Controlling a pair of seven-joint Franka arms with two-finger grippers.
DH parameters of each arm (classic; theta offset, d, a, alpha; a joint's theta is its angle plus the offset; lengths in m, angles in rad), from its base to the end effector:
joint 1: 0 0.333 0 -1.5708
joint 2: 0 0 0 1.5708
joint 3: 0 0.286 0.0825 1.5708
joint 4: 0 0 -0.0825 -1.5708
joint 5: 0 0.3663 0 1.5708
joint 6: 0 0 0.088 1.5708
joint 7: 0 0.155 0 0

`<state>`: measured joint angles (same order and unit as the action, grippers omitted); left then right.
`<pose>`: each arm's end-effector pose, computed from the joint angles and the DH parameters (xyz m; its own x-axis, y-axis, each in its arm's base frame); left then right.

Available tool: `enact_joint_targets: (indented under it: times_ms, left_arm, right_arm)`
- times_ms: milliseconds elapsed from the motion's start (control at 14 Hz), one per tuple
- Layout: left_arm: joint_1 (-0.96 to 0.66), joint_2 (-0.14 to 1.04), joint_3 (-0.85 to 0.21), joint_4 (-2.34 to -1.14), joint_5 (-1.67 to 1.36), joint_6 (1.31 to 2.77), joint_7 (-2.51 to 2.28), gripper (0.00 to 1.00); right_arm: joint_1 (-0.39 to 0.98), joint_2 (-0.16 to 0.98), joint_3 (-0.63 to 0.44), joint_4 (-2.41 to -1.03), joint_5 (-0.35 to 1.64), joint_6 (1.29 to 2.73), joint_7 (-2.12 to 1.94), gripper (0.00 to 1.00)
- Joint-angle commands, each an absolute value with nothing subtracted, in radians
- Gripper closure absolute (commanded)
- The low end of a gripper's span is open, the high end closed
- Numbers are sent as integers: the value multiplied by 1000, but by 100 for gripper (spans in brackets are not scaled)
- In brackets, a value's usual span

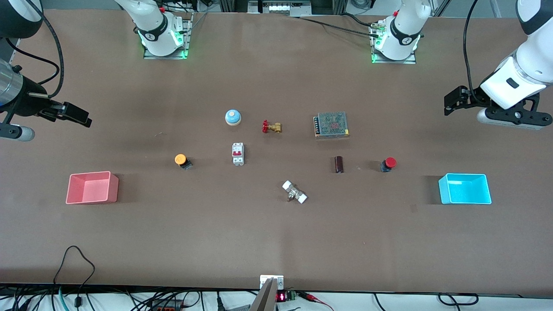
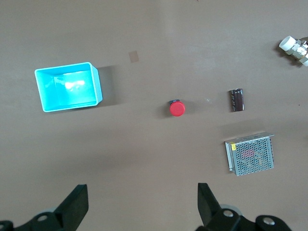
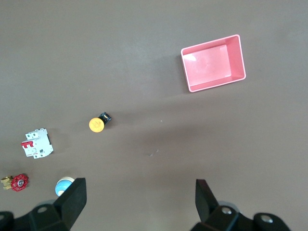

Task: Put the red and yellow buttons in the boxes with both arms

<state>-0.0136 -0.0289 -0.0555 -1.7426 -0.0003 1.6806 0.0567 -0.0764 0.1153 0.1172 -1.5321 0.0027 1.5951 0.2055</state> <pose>0.5301 -0.0370 0.4929 0.9916 -0.1253 -0.0332 -0.1254 -0.9921 0.0006 0.5657 0.0208 0.5029 0.9850 -0.1641 -0.0537 -0.1646 -0.9863 -0.0053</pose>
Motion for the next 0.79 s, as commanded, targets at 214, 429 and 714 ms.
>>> enact_joint_targets:
  times_ms: [214,429,714]
  left_arm:
    - [-18,-15,-55,-1710,20,1655,63,0]
    - [-18,-3,-55,-1709,17,1655,58,0]
    - [-21,99,-55,-1649,17,1594,57,0]
  right_arm:
    - [-83,123,121,-1513,25,1600,201,0]
    - [-83,140,121,-1513,26,1611,201,0]
    - [-80,195,124,-1514,26,1608,149,0]
